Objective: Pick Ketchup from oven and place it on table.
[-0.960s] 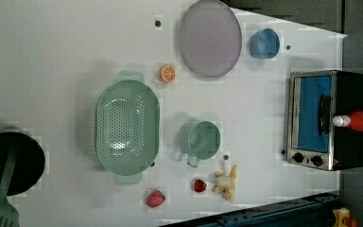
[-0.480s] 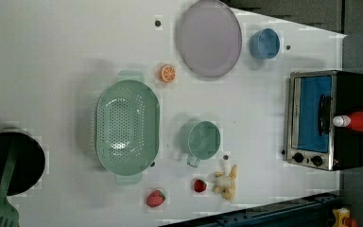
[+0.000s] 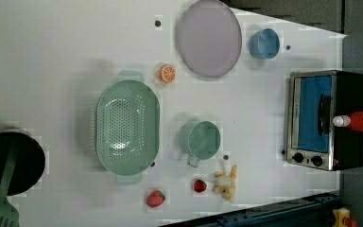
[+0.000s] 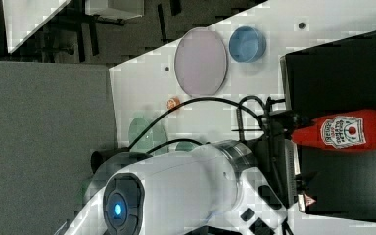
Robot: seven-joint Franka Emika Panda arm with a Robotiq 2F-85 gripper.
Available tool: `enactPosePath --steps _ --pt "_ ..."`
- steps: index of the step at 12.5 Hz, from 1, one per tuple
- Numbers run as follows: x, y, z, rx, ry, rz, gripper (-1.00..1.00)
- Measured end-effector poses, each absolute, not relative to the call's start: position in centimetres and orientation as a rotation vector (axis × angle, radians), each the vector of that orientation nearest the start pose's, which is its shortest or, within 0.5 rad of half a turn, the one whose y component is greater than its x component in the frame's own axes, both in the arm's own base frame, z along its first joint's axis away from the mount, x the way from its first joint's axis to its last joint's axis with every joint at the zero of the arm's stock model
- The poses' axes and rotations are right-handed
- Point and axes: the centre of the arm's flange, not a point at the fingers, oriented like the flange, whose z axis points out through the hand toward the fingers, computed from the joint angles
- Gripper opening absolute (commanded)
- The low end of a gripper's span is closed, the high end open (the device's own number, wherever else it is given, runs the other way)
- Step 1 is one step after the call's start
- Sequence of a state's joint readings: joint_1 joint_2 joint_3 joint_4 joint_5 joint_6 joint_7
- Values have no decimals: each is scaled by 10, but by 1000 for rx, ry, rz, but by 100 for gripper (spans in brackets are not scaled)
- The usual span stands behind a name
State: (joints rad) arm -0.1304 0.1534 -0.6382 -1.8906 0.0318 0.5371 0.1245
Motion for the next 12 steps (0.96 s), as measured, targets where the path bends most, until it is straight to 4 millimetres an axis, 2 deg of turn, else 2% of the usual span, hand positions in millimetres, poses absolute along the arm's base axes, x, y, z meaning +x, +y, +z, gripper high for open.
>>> enactPosePath --steps 2,4,6,8,10,11,12 --pt "448 -423 441 -2138 2419 -235 100" --pt "449 -427 422 -2085 2430 -200 100" --pt "456 -425 394 -2116 2399 -135 100" --pt "461 -414 363 -2119 2395 -30 100" --pt "467 -415 346 -2134 2385 -37 99" --pt "468 -418 340 -2150 2388 -37 74" --pt "470 -423 336 -2166 2401 -27 26"
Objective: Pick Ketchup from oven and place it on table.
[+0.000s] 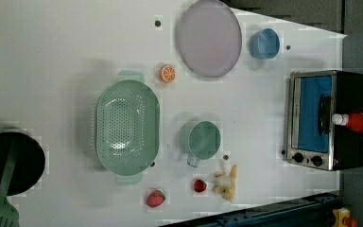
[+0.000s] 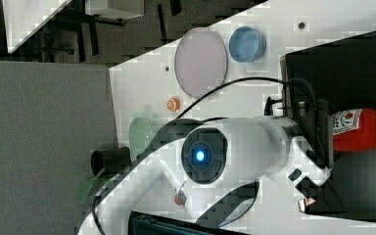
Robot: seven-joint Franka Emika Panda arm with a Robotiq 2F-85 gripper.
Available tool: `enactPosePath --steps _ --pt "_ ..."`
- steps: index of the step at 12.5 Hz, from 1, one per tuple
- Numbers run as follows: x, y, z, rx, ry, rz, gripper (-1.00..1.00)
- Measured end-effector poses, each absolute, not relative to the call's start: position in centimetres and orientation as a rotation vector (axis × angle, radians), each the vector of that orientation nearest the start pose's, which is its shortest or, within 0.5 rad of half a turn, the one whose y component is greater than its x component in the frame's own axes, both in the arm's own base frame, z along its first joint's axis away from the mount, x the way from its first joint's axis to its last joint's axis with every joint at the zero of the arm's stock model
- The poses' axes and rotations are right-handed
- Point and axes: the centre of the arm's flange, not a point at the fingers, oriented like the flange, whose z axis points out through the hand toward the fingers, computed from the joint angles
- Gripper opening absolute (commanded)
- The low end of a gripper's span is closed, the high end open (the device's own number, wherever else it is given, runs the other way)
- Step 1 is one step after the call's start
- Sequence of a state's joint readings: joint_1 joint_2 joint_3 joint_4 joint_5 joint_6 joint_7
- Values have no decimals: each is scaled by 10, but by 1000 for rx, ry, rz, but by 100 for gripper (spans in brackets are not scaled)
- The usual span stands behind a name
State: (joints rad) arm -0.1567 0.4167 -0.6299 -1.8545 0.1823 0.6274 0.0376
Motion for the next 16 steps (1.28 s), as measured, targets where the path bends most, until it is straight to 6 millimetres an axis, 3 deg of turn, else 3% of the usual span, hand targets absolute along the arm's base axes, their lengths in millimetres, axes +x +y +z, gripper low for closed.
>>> enactPosePath --steps 3,5,6,7,9,10,11,12,14,15,16 --pt "473 -422 348 -2154 2392 -34 26" --pt "473 -411 369 -2146 2360 43 26" --pt "475 -399 389 -2136 2321 136 26" --pt "480 -385 420 -2150 2267 179 26" --pt "493 -349 492 -2219 2136 86 26" --pt "515 -298 550 -2293 1969 -24 26" --pt "527 -262 567 -2353 1873 -56 26" --pt "541 -227 569 -2411 1791 -30 26" --pt "564 -166 555 -2505 1658 32 26" --pt "586 -107 523 -2649 1539 80 26" --pt "589 -81 498 -2743 1487 124 26"
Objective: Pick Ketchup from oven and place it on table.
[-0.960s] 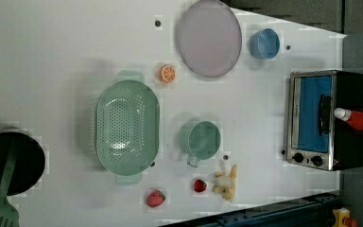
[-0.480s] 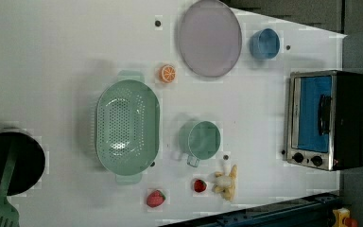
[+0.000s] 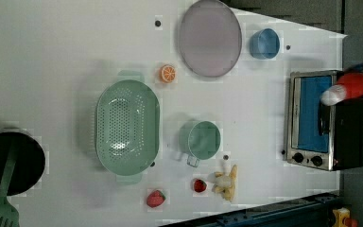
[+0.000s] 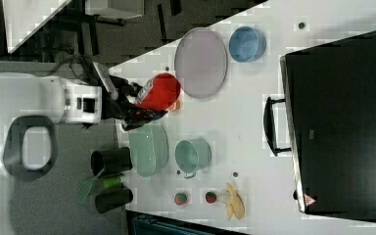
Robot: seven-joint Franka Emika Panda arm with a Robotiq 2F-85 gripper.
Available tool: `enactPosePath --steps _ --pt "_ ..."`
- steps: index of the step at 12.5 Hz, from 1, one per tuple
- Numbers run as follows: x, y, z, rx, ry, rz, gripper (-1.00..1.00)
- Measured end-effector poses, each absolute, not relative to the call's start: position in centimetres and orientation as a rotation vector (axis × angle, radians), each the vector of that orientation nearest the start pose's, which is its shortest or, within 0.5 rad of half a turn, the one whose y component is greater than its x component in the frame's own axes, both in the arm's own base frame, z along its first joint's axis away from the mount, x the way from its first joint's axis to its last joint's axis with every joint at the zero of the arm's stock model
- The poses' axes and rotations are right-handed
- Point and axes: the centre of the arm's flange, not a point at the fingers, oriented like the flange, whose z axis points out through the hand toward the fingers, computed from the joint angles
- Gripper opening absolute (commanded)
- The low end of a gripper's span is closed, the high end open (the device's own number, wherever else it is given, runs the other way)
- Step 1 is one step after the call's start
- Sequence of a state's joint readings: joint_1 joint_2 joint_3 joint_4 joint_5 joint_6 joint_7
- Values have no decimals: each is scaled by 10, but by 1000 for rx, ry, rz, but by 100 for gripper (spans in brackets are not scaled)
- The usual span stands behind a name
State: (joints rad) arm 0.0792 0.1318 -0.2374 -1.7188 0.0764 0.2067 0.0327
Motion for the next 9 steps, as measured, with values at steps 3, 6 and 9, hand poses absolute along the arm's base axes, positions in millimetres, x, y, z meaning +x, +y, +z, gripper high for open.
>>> enactPosePath --steps 3,6,9 --pt "592 -23 409 -2913 1348 174 26" --pt "553 -3 302 -2951 1292 186 26" --pt "527 -21 228 -2911 1364 169 26"
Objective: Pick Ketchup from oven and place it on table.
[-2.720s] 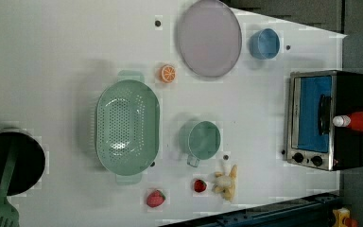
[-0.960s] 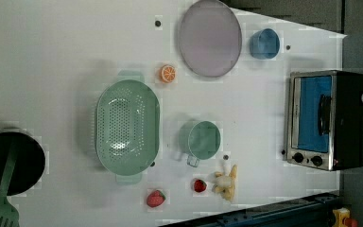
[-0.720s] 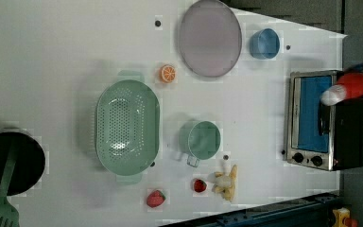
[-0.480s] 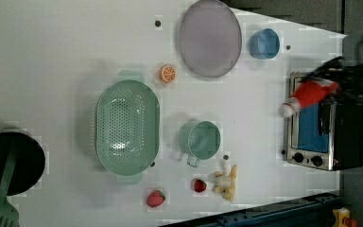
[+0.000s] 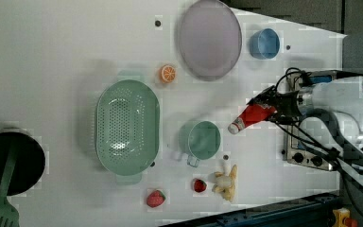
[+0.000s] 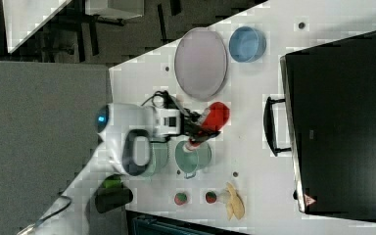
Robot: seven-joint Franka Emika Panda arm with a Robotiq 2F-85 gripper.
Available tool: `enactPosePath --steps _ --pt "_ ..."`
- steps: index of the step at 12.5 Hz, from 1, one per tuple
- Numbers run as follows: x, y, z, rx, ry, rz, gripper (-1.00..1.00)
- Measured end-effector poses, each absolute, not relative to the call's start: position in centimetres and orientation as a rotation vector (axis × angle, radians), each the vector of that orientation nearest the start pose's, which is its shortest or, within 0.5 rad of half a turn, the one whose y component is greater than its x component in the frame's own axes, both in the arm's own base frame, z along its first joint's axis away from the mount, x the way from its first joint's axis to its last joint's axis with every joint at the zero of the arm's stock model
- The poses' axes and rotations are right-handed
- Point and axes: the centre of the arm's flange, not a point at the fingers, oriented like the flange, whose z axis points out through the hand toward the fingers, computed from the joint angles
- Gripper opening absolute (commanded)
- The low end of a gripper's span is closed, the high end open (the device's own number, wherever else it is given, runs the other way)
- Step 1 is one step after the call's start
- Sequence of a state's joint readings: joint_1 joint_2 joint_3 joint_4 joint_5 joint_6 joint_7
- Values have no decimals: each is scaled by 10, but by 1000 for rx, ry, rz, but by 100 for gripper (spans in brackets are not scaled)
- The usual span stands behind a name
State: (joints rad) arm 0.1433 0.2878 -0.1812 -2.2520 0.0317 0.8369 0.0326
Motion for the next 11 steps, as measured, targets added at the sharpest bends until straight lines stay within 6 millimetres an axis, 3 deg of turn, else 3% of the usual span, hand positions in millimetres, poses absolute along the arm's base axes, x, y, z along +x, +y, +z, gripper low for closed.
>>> enactPosePath --steps 3,6,9,11 --pt "518 -44 186 -2858 1468 215 27" --pt "523 -41 166 -2877 1449 173 100" --pt "535 -37 192 -2847 1430 64 100" --pt "543 -32 236 -2822 1400 -25 100"
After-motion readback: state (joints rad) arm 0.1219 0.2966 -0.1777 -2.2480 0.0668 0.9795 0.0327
